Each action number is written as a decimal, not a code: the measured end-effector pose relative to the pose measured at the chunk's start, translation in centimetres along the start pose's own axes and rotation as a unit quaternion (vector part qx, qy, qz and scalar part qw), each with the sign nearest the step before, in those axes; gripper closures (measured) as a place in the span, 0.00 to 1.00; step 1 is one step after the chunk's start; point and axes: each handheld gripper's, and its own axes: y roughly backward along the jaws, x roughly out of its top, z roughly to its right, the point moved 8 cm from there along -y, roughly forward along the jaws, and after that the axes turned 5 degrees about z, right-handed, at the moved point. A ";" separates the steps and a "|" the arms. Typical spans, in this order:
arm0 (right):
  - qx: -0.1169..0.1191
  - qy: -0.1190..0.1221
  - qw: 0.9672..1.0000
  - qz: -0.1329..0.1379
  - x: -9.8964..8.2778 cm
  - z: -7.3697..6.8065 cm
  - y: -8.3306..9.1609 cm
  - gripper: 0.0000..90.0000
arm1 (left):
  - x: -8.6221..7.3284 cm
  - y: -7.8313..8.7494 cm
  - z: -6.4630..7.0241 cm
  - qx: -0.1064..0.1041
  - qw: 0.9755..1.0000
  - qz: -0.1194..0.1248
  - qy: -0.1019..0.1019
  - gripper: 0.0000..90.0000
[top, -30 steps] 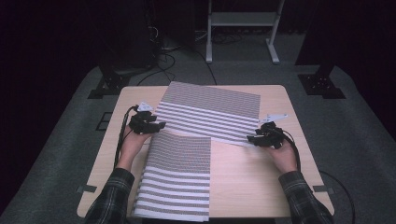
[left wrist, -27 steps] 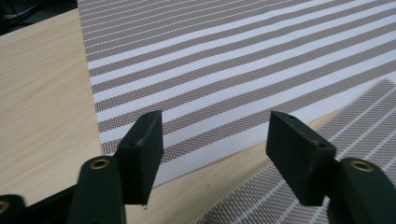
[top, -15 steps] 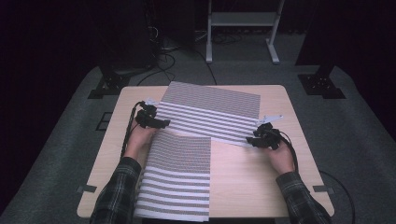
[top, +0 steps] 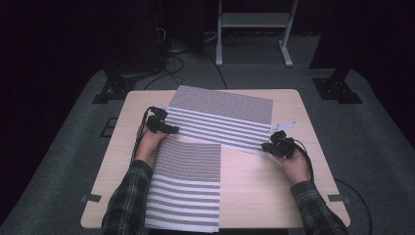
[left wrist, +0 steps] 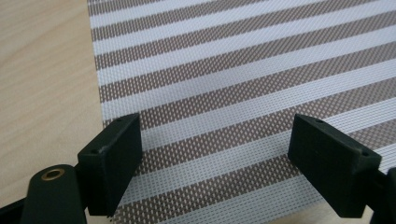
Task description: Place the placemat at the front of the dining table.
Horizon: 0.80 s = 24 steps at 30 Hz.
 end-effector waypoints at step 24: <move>-0.036 -0.002 0.999 -0.022 0.3 1.1 -1.1 1.00 | -1.2 1.1 0.9 -0.010 1.000 -0.005 -0.011 0.14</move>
